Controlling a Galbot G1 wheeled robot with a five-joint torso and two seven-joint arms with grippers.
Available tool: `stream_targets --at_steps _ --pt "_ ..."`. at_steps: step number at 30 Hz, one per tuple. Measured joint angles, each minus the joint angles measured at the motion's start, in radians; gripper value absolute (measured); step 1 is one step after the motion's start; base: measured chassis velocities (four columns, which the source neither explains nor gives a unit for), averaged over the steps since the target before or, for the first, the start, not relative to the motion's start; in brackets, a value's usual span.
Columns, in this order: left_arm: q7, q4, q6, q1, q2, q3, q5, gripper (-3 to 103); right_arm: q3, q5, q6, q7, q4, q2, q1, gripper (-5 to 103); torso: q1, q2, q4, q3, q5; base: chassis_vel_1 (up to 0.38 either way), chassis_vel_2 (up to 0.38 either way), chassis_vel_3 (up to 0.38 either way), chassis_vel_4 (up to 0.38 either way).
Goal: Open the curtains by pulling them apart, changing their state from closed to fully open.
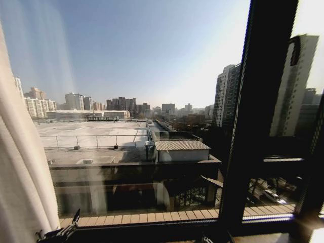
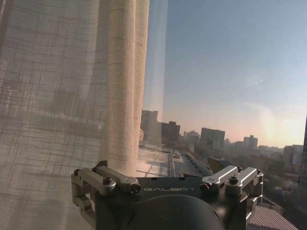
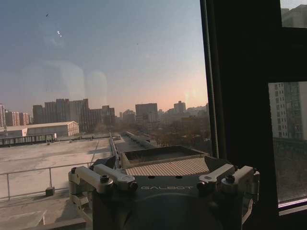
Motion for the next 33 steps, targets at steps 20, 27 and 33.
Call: stream_targets --at_steps 20,27,33 --pt "0.027 -0.051 0.017 0.093 -0.114 -0.051 0.063 100 -0.015 -0.027 -0.001 -0.021 0.057 0.006 -0.033 100 0.000 0.000 0.0009 0.000 -0.0005 0.000 0.000 0.000 0.000" --pt "0.027 -0.052 0.017 0.095 -0.120 -0.049 0.063 100 -0.015 -0.028 -0.001 -0.023 0.057 0.006 -0.031 100 0.000 0.000 0.0008 0.000 -0.0005 0.000 0.000 0.000 0.000" --pt "0.027 -0.053 0.018 0.095 -0.124 -0.047 0.063 100 -0.015 -0.029 0.000 -0.023 0.057 0.006 -0.029 100 0.000 0.000 0.0008 0.000 -0.0005 0.000 0.000 0.000 0.000"
